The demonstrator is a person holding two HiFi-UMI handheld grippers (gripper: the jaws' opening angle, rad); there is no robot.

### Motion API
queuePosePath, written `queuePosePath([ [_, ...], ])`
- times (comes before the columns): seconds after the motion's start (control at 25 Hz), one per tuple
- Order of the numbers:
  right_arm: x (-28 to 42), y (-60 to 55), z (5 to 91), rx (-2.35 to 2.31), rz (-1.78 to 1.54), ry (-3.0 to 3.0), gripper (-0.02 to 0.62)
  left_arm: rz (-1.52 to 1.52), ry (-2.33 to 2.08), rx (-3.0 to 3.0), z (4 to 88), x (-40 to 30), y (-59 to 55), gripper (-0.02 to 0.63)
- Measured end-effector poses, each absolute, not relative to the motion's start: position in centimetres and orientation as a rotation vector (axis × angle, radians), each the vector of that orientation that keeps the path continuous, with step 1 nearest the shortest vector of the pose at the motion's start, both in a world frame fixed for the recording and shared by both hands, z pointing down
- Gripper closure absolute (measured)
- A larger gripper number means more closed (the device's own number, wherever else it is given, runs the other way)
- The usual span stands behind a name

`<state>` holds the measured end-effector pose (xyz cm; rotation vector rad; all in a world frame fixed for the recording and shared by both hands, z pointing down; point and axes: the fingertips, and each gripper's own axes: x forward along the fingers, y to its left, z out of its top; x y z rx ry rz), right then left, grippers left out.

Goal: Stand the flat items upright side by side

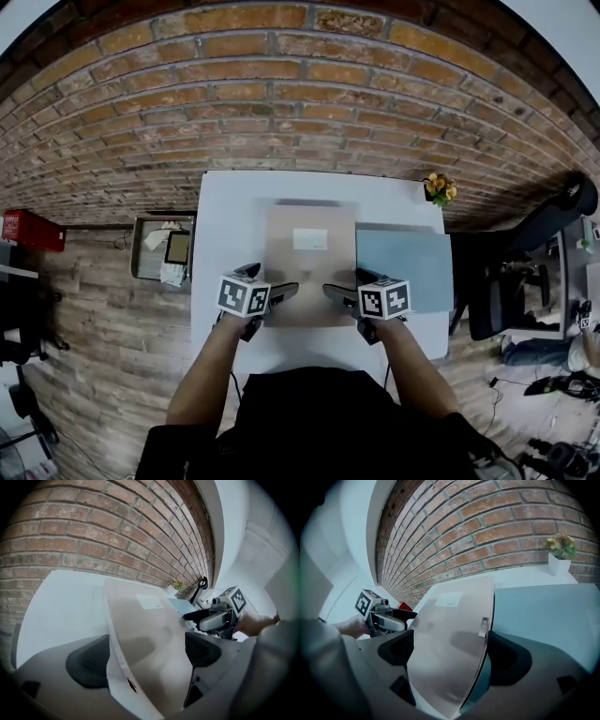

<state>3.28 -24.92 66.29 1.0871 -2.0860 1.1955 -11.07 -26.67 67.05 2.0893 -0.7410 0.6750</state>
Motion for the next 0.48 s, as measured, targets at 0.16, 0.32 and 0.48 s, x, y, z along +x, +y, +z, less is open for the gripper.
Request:
queuePosePath([
  [0.16, 2.9, -24.9, 66.4, 1.048, 1.178, -2.088, 0.091, 0.699, -0.737, 2.054, 68.2, -10.4, -26.5, 0.086],
  [0.32, 2.6, -25.1, 66.5, 1.021, 1.188, -2.095, 0.091, 0.717, -0.756, 2.051, 68.6, -10.5, -26.3, 0.086],
  [0.48, 1.4, -25.4, 66.3, 0.983, 1.197, -2.119, 0.103, 0.734, -0.788, 2.04, 68.7, -12.0, -26.0, 0.086],
])
